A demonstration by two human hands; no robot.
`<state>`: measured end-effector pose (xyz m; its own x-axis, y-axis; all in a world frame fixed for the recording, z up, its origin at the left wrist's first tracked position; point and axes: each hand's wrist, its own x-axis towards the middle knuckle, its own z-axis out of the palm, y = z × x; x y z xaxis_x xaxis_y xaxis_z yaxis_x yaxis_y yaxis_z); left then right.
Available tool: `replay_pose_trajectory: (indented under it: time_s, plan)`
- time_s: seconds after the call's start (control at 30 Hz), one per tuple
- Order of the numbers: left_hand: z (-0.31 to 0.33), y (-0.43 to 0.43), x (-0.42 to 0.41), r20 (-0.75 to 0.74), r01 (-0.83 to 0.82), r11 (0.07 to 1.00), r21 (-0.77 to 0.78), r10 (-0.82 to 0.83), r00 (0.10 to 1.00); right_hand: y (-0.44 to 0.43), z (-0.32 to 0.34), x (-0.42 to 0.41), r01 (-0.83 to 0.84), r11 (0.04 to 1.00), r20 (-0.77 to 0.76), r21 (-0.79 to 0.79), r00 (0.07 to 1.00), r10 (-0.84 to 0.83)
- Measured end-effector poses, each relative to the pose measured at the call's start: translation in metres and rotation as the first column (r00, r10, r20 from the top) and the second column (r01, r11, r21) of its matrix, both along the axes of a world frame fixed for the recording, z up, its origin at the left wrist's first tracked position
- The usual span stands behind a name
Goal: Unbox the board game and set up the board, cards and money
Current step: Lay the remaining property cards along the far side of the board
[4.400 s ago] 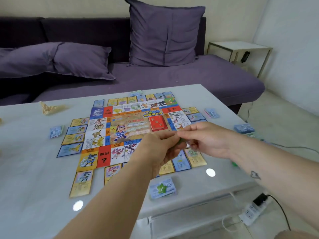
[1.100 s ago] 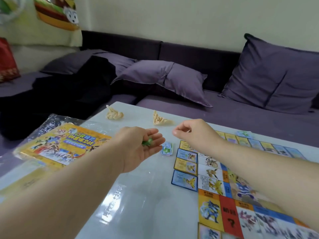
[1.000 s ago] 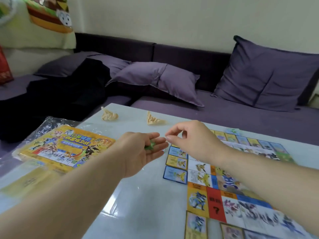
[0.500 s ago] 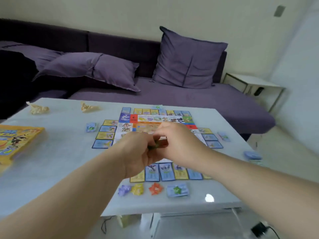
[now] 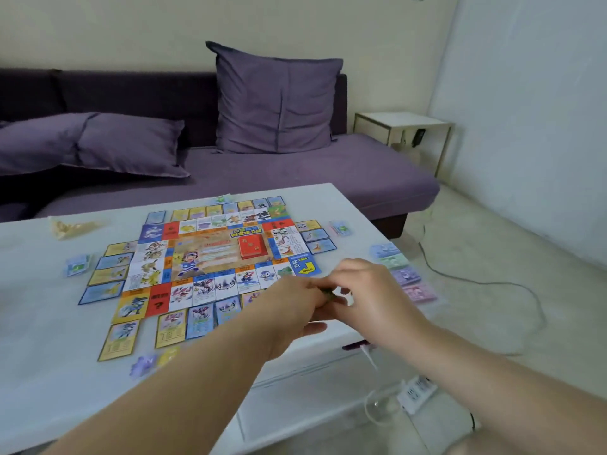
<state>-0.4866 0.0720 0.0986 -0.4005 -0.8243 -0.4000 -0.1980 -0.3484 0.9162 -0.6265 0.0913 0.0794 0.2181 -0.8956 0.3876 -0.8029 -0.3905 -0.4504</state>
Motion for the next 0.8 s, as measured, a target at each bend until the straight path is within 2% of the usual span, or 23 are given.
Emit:
replay_pose_trajectory:
  time_s: [0.17, 0.23, 0.3, 0.33, 0.4, 0.43, 0.5, 0.63, 0.8]
  plan:
    - [-0.012, -0.012, -0.030, 0.162, -0.004, 0.988, -0.154, 0.030, 0.986, 0.000, -0.019, -0.035, 0.016, 1.000, 0.060, -0.016, 0.998, -0.015]
    - [-0.016, -0.018, -0.043, 0.221, 0.009, 0.979, -0.202, 0.037, 0.975, -0.004, -0.024, -0.049, 0.015, 1.000, 0.110, 0.027, 0.994, -0.018]
    - [-0.020, -0.025, -0.056, 0.266, 0.034, 0.970, -0.240, 0.032, 0.964, -0.007, -0.026, -0.069, 0.034, 0.992, 0.230, 0.119, 0.971, -0.061]
    - [-0.022, -0.030, -0.063, 0.290, 0.049, 0.964, -0.263, 0.031, 0.957, -0.008, -0.026, -0.081, 0.074, 0.984, 0.329, 0.163, 0.936, -0.125]
    - [-0.026, -0.039, -0.076, 0.364, 0.102, 0.945, -0.311, 0.019, 0.931, -0.013, -0.027, -0.108, 0.205, 0.959, 0.541, 0.197, 0.793, -0.281]
    - [-0.028, -0.044, -0.084, 0.402, 0.139, 0.934, -0.330, 0.006, 0.916, -0.016, -0.030, -0.121, 0.294, 0.936, 0.582, 0.193, 0.733, -0.351]
    - [-0.033, -0.054, -0.100, 0.474, 0.221, 0.899, -0.379, -0.017, 0.880, -0.022, -0.041, -0.145, 0.427, 0.879, 0.544, 0.211, 0.696, -0.469]
    - [-0.042, -0.070, -0.132, 0.593, 0.373, 0.812, -0.450, -0.042, 0.804, -0.033, -0.064, -0.166, 0.478, 0.808, 0.420, 0.345, 0.691, -0.588]
    - [-0.054, -0.088, -0.159, 0.725, 0.550, 0.760, -0.346, -0.155, 0.671, -0.040, -0.065, -0.170, 0.488, 0.803, 0.395, 0.342, 0.701, -0.594]
